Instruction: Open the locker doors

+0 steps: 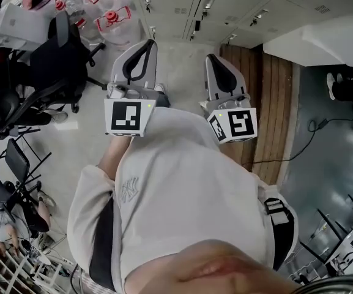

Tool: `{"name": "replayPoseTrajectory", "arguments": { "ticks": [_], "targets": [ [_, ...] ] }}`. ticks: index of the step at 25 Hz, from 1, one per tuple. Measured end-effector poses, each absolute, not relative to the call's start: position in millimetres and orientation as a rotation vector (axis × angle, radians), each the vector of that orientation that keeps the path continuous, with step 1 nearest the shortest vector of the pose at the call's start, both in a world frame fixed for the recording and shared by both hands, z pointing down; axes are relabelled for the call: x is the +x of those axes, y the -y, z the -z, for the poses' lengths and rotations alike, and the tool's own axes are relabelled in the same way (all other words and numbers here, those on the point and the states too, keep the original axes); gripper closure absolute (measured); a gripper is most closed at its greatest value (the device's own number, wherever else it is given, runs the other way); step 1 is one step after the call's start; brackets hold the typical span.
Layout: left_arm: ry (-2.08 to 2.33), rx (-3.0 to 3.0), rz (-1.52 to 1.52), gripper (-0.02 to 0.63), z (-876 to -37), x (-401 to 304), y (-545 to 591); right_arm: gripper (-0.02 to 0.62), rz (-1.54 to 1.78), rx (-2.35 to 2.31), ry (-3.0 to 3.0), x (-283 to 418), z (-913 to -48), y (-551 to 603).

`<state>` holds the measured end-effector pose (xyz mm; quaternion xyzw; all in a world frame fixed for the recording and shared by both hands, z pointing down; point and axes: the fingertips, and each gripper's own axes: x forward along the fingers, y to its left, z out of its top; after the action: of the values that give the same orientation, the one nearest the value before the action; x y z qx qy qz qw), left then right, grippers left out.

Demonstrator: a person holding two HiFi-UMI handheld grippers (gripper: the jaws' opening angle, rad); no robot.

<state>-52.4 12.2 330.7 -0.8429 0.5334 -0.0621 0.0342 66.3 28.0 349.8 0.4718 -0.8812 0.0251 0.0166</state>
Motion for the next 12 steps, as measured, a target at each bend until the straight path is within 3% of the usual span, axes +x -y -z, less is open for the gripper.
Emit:
{"name": "replayPoseTrajectory", "arguments": {
  "ticks": [12],
  "targets": [
    [-1.633,-2.542,0.154,0.606,-318.3,-141.4,92.3,0.58,-0.028,1.402,2.807,-36.7,-327.6,73.9]
  ]
}}
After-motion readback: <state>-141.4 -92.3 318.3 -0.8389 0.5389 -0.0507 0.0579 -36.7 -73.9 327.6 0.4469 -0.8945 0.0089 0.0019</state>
